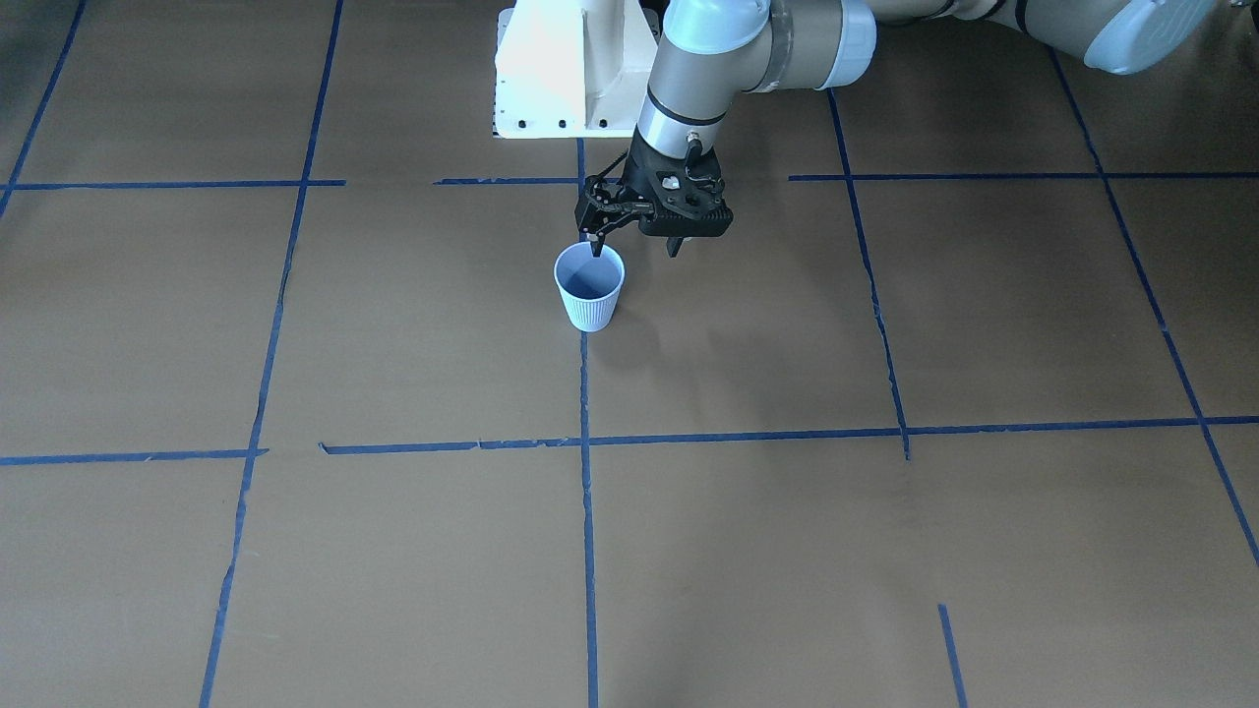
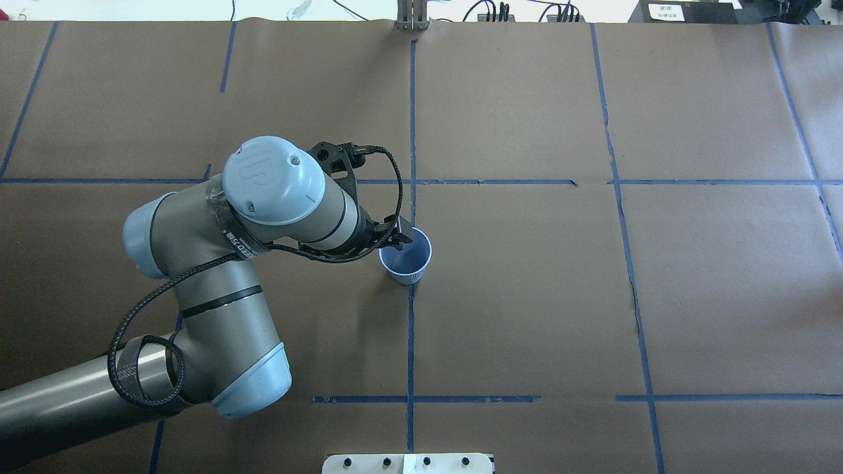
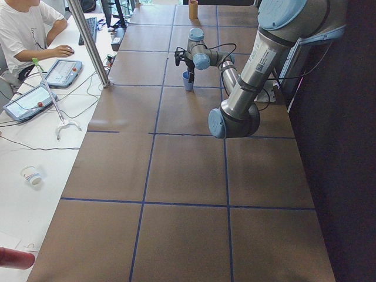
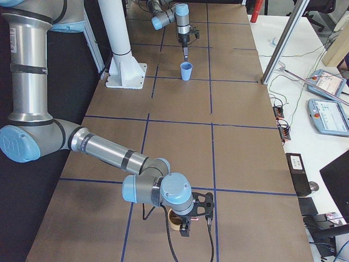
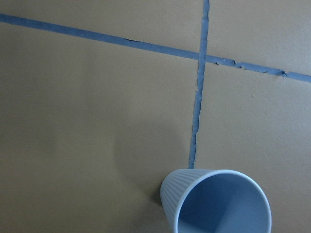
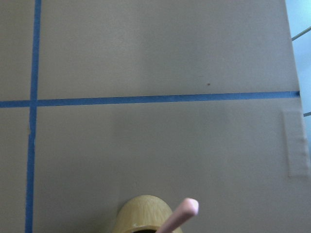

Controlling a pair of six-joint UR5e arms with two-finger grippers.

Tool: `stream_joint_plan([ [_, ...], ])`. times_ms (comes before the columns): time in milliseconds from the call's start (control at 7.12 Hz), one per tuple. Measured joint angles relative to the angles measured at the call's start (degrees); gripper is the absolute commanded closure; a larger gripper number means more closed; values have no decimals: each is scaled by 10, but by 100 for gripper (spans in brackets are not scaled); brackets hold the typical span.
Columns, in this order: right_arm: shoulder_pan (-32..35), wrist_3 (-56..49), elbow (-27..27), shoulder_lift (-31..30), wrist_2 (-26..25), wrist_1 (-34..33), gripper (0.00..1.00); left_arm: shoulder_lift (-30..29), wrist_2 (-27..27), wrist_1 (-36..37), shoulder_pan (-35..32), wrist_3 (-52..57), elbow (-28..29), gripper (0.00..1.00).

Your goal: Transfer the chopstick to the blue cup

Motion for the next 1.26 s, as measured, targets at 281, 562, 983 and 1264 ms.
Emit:
stream_joint_plan([
  [281,-9,-3,-3,5,12,1,19,0,1,-1,0,1,0,0],
  [562,-11,-3,-5,9,2,1,57,1,1,-11,0,1,0,0],
  [983,-11,-4,-10,9,-2,2,97,2,1,-16,-1,0,-2,0],
  [1264,-8,-8,-10,8,-1,2,99,2,1,-16,-1,-1,-5,0],
])
